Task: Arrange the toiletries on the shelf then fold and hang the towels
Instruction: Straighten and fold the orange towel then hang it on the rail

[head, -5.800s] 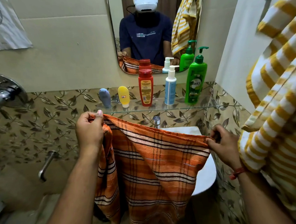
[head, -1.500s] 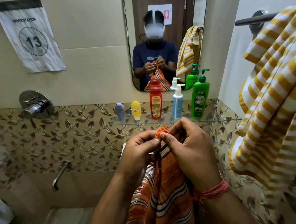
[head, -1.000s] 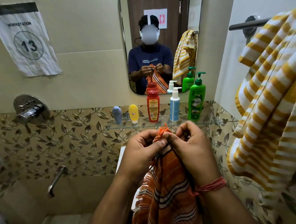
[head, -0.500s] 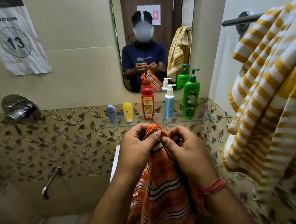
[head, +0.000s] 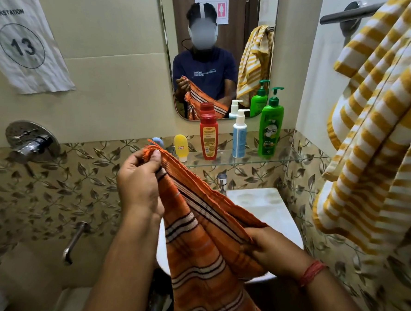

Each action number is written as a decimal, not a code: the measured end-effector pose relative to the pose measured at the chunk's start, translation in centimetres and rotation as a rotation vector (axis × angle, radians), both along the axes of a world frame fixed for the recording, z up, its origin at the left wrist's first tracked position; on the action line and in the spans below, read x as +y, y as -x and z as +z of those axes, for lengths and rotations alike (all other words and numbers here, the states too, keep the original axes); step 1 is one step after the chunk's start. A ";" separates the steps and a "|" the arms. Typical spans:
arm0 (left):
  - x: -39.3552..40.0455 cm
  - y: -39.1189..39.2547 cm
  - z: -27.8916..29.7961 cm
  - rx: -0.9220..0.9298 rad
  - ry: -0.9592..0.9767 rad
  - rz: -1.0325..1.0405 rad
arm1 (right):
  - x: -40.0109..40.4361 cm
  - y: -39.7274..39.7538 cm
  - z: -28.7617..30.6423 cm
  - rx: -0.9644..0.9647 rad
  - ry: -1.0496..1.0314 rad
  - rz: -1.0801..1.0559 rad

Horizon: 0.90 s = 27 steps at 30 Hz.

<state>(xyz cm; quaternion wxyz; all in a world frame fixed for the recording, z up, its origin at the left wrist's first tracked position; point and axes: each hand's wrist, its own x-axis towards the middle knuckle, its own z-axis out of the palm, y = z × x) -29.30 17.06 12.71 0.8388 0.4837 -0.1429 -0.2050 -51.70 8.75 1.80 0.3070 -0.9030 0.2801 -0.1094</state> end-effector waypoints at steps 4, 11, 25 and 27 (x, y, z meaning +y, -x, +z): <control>-0.3 -1.5 -0.8 -0.018 -0.046 0.092 | 0.0 0.6 0.7 0.051 0.167 0.027; -0.3 -5.0 -2.2 0.011 -0.041 0.168 | -0.5 3.6 4.6 0.007 0.446 0.084; -2.2 -5.3 -4.8 -0.003 -0.137 0.126 | -6.5 6.2 6.9 -0.187 0.463 -0.359; -2.4 -5.2 -4.7 -0.020 -0.130 0.138 | -6.8 6.3 6.5 -0.341 0.241 -0.364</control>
